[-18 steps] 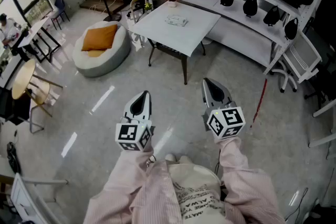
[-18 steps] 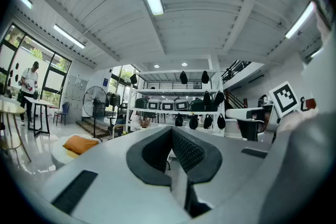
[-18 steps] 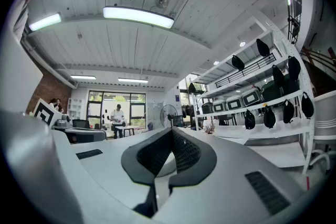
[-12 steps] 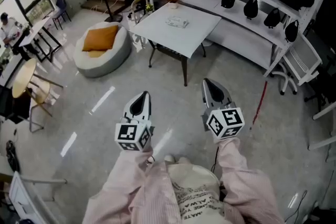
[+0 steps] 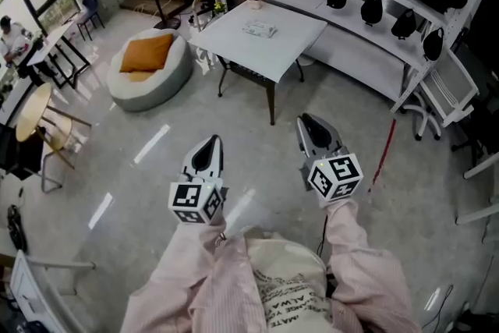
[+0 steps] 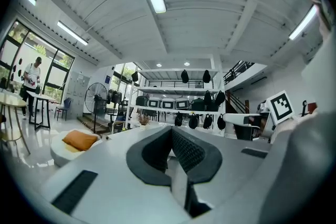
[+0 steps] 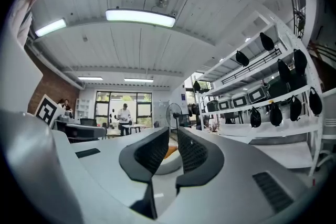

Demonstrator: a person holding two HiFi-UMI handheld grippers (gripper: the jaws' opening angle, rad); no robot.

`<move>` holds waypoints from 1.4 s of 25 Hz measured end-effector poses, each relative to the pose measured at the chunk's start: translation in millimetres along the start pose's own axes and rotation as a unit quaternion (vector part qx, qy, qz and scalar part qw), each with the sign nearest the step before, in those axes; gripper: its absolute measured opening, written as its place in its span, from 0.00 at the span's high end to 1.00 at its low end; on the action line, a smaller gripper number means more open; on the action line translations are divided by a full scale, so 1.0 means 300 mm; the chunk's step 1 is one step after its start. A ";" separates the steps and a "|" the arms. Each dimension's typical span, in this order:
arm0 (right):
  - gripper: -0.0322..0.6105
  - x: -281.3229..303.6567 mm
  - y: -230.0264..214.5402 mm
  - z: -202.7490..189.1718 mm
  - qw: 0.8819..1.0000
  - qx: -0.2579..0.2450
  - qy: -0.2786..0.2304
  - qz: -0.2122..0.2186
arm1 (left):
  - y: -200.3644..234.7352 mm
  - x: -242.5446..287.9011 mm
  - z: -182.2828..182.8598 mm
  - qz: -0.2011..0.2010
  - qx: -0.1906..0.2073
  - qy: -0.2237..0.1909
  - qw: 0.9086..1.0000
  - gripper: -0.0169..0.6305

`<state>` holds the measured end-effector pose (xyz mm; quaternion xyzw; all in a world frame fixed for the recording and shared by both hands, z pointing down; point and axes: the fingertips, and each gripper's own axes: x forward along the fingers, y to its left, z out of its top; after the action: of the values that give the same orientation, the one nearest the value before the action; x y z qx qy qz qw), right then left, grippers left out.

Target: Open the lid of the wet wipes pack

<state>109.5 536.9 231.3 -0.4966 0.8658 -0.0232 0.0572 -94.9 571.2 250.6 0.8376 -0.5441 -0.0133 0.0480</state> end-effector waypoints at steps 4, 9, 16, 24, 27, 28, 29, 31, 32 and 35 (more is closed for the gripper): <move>0.84 0.003 -0.040 -0.011 1.000 0.011 0.001 -0.006 | -0.007 0.008 -0.011 0.004 0.001 0.007 1.000 0.98; 0.77 0.032 -0.056 -0.035 1.000 0.012 0.002 -0.008 | 0.019 0.025 -0.033 0.013 -0.005 0.015 1.000 0.98; 0.73 0.133 -0.124 -0.060 1.000 0.019 0.006 -0.006 | 0.050 0.139 -0.057 0.011 -0.010 0.029 0.999 0.98; 0.73 0.358 -0.230 -0.133 0.999 0.034 0.015 -0.009 | 0.203 0.358 -0.100 0.018 -0.026 0.037 0.999 0.98; 0.73 0.471 -0.284 -0.154 0.999 0.043 0.019 -0.012 | 0.271 0.471 -0.114 0.018 -0.034 0.044 0.998 0.98; 0.73 0.509 -0.297 -0.162 0.999 0.043 0.021 -0.012 | 0.294 0.506 -0.119 0.017 -0.036 0.046 0.998 0.98; 0.73 0.546 -0.309 -0.169 0.999 0.043 0.024 -0.012 | 0.315 0.540 -0.123 0.015 -0.038 0.049 0.998 0.98; 0.73 0.614 -0.339 -0.184 0.998 0.046 0.028 -0.013 | 0.348 0.604 -0.133 0.010 -0.041 0.055 0.998 0.98; 0.73 0.645 -0.355 -0.192 0.998 0.049 0.030 -0.014 | 0.365 0.634 -0.139 0.009 -0.043 0.058 0.997 0.98; 0.73 0.732 -0.397 -0.212 0.998 0.056 0.035 -0.019 | 0.425 0.716 -0.150 0.009 -0.049 0.066 0.997 0.98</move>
<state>93.8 286.2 289.2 -0.5078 0.8550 -0.0901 0.0538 -119.8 326.7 314.0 0.8284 -0.5459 0.0159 0.1246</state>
